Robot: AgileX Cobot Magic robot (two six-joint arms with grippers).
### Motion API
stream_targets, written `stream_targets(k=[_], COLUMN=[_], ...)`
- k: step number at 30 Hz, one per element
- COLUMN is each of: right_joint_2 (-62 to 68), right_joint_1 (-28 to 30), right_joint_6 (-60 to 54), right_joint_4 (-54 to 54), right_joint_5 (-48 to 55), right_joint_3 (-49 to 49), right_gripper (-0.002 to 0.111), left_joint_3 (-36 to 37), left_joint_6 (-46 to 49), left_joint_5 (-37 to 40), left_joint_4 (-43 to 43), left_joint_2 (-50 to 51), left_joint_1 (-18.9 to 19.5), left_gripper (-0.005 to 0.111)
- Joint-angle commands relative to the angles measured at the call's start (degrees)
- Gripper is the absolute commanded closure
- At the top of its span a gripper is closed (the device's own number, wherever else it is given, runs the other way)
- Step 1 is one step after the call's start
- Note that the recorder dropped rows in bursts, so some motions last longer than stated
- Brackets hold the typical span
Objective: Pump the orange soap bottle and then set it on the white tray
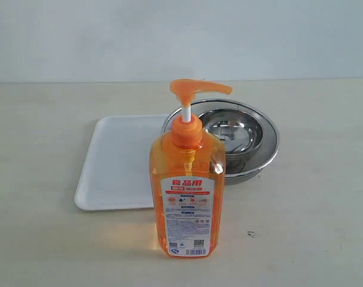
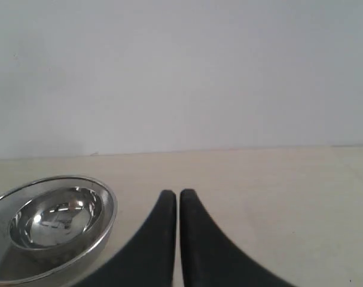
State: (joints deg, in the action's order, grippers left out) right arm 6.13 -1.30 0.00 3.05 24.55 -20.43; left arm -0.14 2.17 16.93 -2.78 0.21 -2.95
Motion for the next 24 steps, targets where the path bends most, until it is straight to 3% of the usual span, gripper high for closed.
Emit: stream_targets(k=[1, 6, 24], right_joint_2=[2.8, 4.5, 4.5], right_joint_1=[0.1, 0.1, 0.1], right_joint_6=[0.0, 0.0, 0.0], right_joint_4=[1.0, 2.3, 2.3], right_joint_5=[7.5, 11.2, 7.4], right_joint_3=[-4.0, -6.1, -6.2], right_gripper=[0.108, 0.108, 0.108], left_joint_3=[0.1, 0.1, 0.1], left_joint_6=[0.2, 0.2, 0.2], left_joint_5=[0.0, 0.0, 0.0], left_joint_4=[-0.6, -0.6, -0.6], left_joint_2=[-0.2, -0.2, -0.2], left_joint_1=[0.0, 0.0, 0.0], left_gripper=[0.102, 0.102, 0.102])
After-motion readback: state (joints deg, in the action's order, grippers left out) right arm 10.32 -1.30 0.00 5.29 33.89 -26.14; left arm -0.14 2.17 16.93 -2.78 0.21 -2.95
